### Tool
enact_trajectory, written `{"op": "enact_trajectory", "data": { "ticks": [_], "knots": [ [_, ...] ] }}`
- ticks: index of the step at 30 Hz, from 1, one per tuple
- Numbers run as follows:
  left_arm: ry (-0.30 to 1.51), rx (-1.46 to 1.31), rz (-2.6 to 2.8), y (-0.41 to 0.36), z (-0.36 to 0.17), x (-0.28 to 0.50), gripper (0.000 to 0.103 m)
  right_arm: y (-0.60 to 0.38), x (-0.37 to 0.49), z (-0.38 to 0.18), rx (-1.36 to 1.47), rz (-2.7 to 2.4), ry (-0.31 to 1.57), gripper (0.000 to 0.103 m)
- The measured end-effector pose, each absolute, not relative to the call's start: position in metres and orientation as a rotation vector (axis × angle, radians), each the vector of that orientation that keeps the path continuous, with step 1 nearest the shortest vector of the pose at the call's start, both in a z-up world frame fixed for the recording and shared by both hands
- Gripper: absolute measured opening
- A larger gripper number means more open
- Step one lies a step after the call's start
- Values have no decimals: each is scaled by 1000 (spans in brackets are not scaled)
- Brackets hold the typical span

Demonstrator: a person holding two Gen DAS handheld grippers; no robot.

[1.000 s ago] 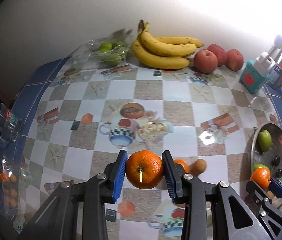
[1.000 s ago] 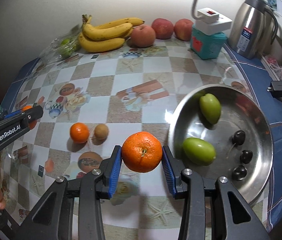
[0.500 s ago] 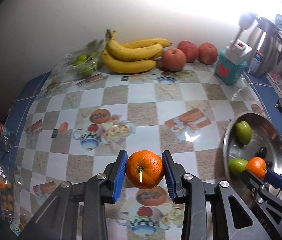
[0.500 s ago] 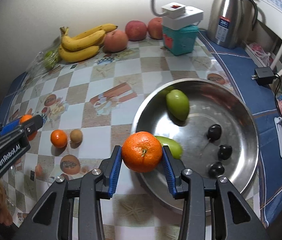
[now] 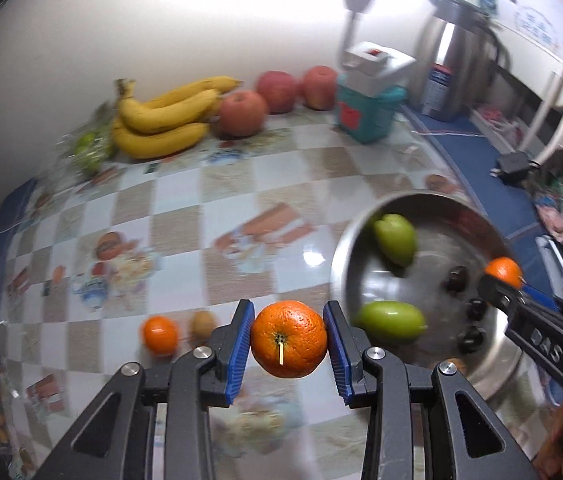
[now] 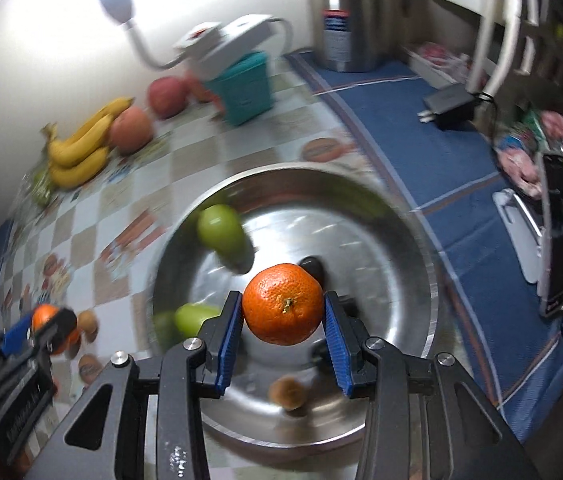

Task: Organize fruits
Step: 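Carry the orange in each gripper over the steel pan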

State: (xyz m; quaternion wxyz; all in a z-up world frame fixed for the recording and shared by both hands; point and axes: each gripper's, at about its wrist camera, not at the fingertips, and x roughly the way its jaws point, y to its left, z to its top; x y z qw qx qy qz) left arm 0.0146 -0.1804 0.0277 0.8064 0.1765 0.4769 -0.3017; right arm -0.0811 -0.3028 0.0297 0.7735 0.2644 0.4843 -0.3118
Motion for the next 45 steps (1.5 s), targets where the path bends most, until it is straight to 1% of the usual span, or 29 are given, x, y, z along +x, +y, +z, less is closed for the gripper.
{"op": "enact_trajectory", "data": {
  "ticks": [7, 15, 21, 31, 45],
  "knots": [
    [998, 386, -725, -219, 11, 6, 38, -333, -88, 22, 619, -711, 980, 41],
    [939, 354, -744, -233, 0, 10, 38, -350, -85, 5, 644, -726, 944, 42],
    [898, 352, -737, -238, -6, 10, 38, -356, -87, -4, 657, -755, 948, 42],
    [924, 386, -728, -242, -24, 10, 39, -358, -91, -17, 662, -783, 977, 42],
    [911, 415, -729, -243, -25, 7, 39, -362, -95, -25, 680, -801, 1008, 42]
  ]
}}
